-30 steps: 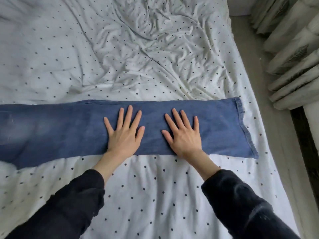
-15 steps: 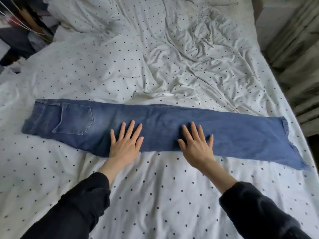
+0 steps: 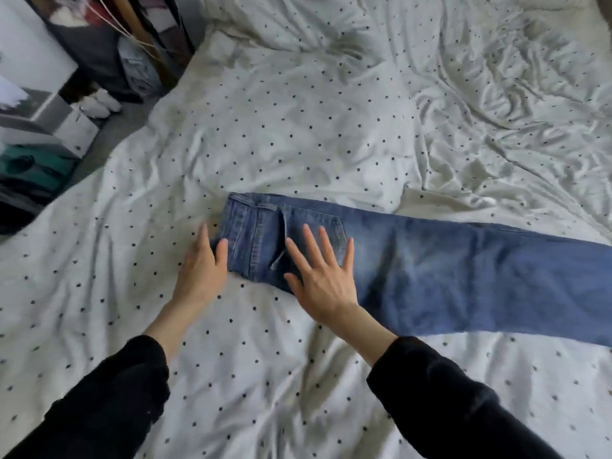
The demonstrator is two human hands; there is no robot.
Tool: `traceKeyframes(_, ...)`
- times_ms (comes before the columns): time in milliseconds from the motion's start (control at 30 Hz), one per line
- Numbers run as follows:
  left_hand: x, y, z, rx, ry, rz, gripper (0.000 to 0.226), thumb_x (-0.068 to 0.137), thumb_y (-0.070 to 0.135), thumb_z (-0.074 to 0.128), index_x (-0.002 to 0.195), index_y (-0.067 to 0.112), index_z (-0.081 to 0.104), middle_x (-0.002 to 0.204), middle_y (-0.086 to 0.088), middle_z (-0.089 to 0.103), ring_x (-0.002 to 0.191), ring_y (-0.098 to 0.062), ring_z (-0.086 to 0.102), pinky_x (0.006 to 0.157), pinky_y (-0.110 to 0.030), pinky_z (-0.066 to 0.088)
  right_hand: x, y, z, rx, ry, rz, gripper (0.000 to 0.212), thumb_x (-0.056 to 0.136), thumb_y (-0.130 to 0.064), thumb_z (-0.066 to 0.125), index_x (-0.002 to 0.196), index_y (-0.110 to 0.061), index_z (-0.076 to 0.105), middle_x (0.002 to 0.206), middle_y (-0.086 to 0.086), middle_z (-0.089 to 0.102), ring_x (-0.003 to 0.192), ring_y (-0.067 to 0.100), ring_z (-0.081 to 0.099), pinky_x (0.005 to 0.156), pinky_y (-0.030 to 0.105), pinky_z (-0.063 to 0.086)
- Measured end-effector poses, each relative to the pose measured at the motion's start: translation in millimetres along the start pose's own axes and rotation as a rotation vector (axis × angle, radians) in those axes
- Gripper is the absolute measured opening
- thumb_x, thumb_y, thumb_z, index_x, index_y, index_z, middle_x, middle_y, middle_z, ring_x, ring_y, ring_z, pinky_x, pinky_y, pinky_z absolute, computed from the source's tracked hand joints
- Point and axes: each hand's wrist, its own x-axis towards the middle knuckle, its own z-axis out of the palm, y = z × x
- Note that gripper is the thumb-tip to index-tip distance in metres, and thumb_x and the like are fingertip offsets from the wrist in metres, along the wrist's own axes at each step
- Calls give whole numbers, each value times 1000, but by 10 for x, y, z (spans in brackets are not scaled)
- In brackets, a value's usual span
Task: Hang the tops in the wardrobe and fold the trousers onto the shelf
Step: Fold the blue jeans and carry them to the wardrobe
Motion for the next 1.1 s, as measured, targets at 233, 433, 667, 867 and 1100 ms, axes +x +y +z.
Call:
traceKeyframes(233, 378, -10, -137, -289, -156, -112, 35, 92, 35, 56, 115, 9, 61, 111, -8, 64, 104, -25, 59, 86, -33, 45, 384, -246, 116, 12, -98, -1, 83, 71, -70, -10, 148, -39, -8, 158, -5, -13, 145, 25, -14, 105, 67, -10)
traceKeyframes(433, 461, 56, -261, -574, -345, -229, 9, 84, 9, 67, 93, 5, 68, 100, -17, 70, 92, -29, 66, 92, -43, 50, 422, -242, 190, 28, -120, 4, 82, 72, -72, -6, 146, -38, -19, 158, -8, -14, 145, 23, -16, 107, 66, -10)
traceKeyframes(667, 225, 520, -422, -488, -334, -101, 11, 84, 4, 59, 85, 12, 66, 86, -11, 68, 80, -24, 62, 77, -33, 47, 437, -13, -52, 472, -187, 3, 90, 88, -58, 49, 150, -25, -7, 158, -11, 2, 146, 11, -6, 116, 52, -7)
traceKeyframes(867, -310, 1418, -313, -526, -215, 71, 12, 81, 4, 55, 71, 8, 59, 59, 1, 48, 54, -9, 41, 51, -20, 29, 12, 641, -668, 1335, -149, 394, 51, 97, -30, 49, 145, -20, 34, 145, -3, 41, 128, 14, 44, 106, 30, 34)
traceKeyframes(1100, -936, 2154, 756, -85, -340, 427, 50, 89, 39, 56, 130, 12, 52, 112, -12, 52, 107, -28, 50, 93, -35, 41, -516, 1543, -926, 1623, 213, 736, 36, 99, -47, 34, 122, -26, 51, 126, -1, 56, 104, 18, 60, 91, 40, 50)
